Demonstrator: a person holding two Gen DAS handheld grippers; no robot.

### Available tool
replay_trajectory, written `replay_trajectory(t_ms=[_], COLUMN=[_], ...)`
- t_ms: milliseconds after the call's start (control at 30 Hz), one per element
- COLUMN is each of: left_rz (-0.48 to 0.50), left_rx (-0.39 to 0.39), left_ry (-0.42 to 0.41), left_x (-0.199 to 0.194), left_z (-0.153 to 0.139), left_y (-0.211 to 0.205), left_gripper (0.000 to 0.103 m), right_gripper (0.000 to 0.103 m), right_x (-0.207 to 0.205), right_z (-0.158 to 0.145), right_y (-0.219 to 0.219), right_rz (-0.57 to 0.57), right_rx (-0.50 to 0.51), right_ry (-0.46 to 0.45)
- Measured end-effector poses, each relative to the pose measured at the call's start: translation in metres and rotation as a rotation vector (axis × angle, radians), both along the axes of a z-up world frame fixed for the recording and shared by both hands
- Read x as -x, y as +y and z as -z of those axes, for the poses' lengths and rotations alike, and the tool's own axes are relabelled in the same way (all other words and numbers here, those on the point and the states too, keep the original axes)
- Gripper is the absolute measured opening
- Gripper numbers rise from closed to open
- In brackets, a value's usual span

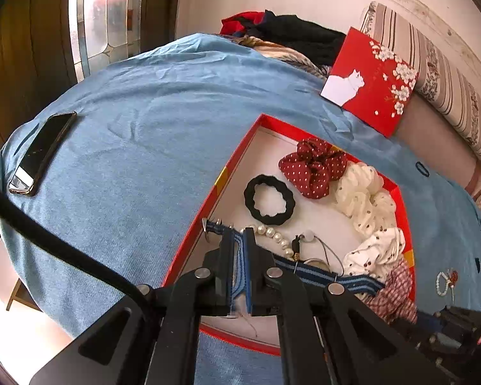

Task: Organize jewelry
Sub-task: 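Carry the plaid scrunchie and striped ribbon over the red box with both tools, then open the right tool to drop the plaid scrunchie while the left releases the ribbon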

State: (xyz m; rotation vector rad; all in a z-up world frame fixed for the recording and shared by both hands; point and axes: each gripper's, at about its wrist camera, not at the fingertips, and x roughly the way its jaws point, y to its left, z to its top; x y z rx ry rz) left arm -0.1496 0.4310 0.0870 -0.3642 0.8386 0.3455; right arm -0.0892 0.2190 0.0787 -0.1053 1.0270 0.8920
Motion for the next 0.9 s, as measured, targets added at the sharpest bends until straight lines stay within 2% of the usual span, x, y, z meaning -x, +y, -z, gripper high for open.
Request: replay_trajectory(t_ms=[33,100,200,267,500,733,900], left_rz=[-0.005,-0.022,-0.047,-0.060,-0.084,-0.066,-0.035], left_rx=[0.005,0.018,0.025,0.024,-0.004,-0.062,-0.152], left_ry=[-0.008,-0.037,-0.080,-0.092,-0.097,-0.083,-0.073], left_x=[0.001,0.003,0.007,0.008,0.004,-0.004,-0.012], left_z=[-0.001,-0.005,-0.012,-0.014,-0.018,-0.020,-0.023], left_y=[0.000,0.002,0.003,0.002,-0.003,-0.020,-0.046], left_gripper=[0.012,0.030,0.038,0.040,0.042,0.044,0.044], right_gripper=[0.024,0.029,0.034,0.041,0.052,0.055,0.055], right_x=[0.003,0.007,0.011,0.013,0.018,0.016,0.003], right_z=[-0.002,-0.005,-0.011,-0.015,-0.033,-0.035,-0.027], right_y=[0.000,-0.001,-0.003,-0.006,-0.037,-0.111,-0.178], right_rz=[-0.004,-0.012,-0.010,-0.006,0.044,0.168,0.310], right_rx=[-0.001,-0.006,-0.013,-0.015,-0.031,0.009,0.035], right_ry=[-0.004,-0.005,-0.020,-0.028,-0.058,-0.085,-0.065])
